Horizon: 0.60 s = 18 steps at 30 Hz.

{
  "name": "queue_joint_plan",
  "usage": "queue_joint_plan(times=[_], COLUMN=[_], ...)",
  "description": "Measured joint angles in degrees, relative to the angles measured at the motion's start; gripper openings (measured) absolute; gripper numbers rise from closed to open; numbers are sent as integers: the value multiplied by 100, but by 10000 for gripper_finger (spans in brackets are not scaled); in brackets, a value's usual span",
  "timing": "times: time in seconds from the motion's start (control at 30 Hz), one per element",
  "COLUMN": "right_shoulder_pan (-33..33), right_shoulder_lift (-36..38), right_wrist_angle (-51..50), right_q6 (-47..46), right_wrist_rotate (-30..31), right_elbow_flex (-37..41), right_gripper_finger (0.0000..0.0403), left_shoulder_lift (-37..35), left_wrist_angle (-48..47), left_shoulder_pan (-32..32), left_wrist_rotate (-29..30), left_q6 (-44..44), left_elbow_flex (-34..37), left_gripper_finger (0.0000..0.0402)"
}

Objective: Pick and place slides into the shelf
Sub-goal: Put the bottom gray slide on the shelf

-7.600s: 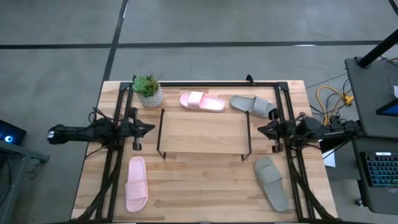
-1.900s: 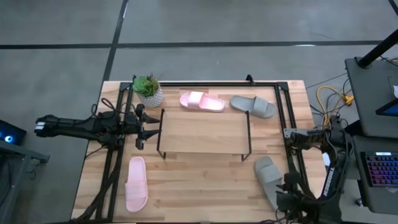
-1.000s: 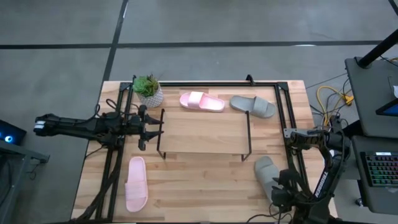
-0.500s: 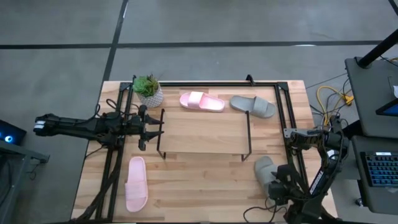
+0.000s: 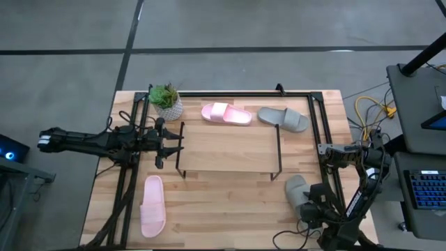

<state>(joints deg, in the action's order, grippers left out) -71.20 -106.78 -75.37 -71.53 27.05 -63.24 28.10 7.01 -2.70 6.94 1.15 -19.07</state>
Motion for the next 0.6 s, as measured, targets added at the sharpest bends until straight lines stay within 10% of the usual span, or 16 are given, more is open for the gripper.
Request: queue_joint_plan(times=[0.6], right_shoulder_pan=[166], right_shoulder_lift=[0], right_wrist_angle=[-3], right_q6=[-24], right_wrist_rotate=[122], right_elbow_flex=[120], right_gripper_finger=[98], left_shoulder_lift=[0], left_wrist_angle=[0], left_shoulder_pan=[0], left_wrist_rotate=[0], left_q6=[0], left_elbow_flex=[0], left_gripper_finger=[173])
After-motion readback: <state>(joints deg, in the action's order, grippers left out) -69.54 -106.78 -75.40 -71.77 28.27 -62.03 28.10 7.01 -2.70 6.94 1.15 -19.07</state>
